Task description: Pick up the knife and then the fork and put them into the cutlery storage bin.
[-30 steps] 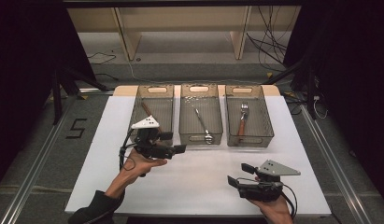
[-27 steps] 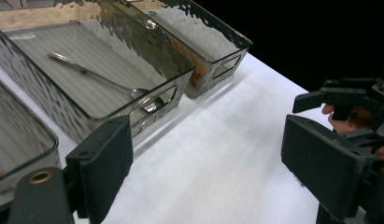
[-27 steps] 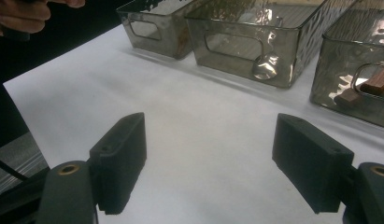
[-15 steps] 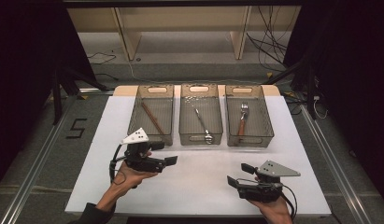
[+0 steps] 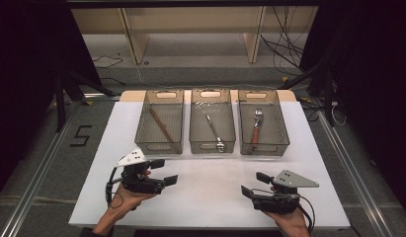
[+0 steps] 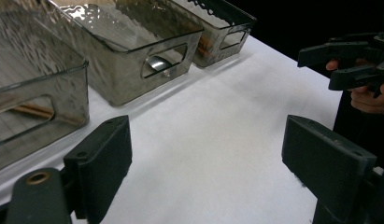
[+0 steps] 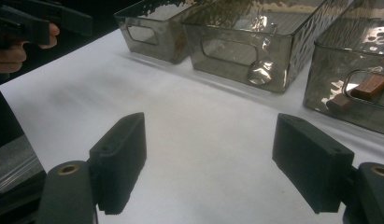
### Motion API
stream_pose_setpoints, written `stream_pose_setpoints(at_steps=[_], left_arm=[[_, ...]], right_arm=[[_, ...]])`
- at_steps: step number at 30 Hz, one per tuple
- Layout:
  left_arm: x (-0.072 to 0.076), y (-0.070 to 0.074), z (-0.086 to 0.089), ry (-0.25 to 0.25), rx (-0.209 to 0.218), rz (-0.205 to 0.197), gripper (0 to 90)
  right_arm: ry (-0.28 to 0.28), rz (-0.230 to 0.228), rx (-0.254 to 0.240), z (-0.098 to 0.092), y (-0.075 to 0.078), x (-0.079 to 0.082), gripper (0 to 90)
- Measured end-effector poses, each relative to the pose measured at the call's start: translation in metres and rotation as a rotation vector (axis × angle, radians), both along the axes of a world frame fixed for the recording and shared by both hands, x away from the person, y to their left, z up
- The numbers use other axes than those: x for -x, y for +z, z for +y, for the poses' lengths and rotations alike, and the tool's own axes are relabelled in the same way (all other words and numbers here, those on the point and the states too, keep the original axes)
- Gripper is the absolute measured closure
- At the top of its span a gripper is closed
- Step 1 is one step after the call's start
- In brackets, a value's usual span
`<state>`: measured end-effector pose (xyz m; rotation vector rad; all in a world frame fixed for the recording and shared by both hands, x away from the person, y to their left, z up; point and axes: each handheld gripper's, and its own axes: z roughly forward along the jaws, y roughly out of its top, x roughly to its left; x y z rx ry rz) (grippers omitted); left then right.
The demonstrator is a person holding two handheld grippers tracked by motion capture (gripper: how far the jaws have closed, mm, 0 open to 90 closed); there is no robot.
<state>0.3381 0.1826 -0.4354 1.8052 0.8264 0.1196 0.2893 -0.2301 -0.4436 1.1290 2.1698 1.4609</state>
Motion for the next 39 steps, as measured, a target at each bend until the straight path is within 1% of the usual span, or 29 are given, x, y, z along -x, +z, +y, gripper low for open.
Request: stream_pose_setpoints(at_steps=[1, 3, 4, 7, 8, 9, 11, 12, 14, 16, 24, 39], left_arm=[[0.001, -0.001, 0.001, 0.001, -0.006, -0.007, 15.3], [0.004, -0.003, 0.002, 0.004, -0.039, -0.019, 15.3], [0.005, -0.004, 0.003, 0.001, -0.049, -0.023, 15.3], [0.007, -0.009, 0.007, 0.012, -0.051, -0.008, 15.1], [0.007, -0.011, 0.008, 0.020, -0.050, 0.000, 15.1], [0.008, -0.012, 0.010, 0.028, -0.041, 0.004, 15.1], [0.009, -0.015, 0.014, 0.039, -0.010, 0.027, 15.1], [0.011, -0.017, 0.015, 0.043, -0.002, 0.030, 15.1], [0.014, -0.020, 0.016, 0.051, -0.018, 0.024, 15.1], [0.015, -0.021, 0.016, 0.052, -0.024, 0.031, 15.1], [0.016, -0.021, 0.014, 0.045, -0.014, 0.029, 15.1], [0.016, -0.019, 0.014, 0.043, -0.019, 0.019, 15.1]], right_arm=[[0.000, -0.002, 0.002, 0.000, 0.000, 0.000, 26.7], [-0.001, -0.007, 0.005, 0.000, 0.000, 0.000, 26.7], [-0.002, -0.009, 0.005, 0.000, -0.001, 0.000, 26.5], [-0.005, -0.016, 0.009, -0.001, -0.001, 0.001, 26.1], [-0.007, -0.016, 0.010, -0.001, -0.001, 0.000, 25.9], [-0.008, -0.017, 0.011, -0.001, -0.001, 0.000, 25.7], [-0.010, -0.020, 0.013, 0.000, 0.000, 0.001, 25.4], [-0.010, -0.023, 0.014, 0.000, 0.000, 0.001, 25.3], [-0.012, -0.025, 0.014, 0.000, 0.000, 0.002, 24.3], [-0.012, -0.030, 0.018, 0.001, 0.000, 0.002, 24.0], [-0.012, -0.030, 0.021, 0.001, 0.000, 0.002, 23.6], [-0.009, -0.029, 0.024, 0.002, -0.001, 0.002, 23.6]])
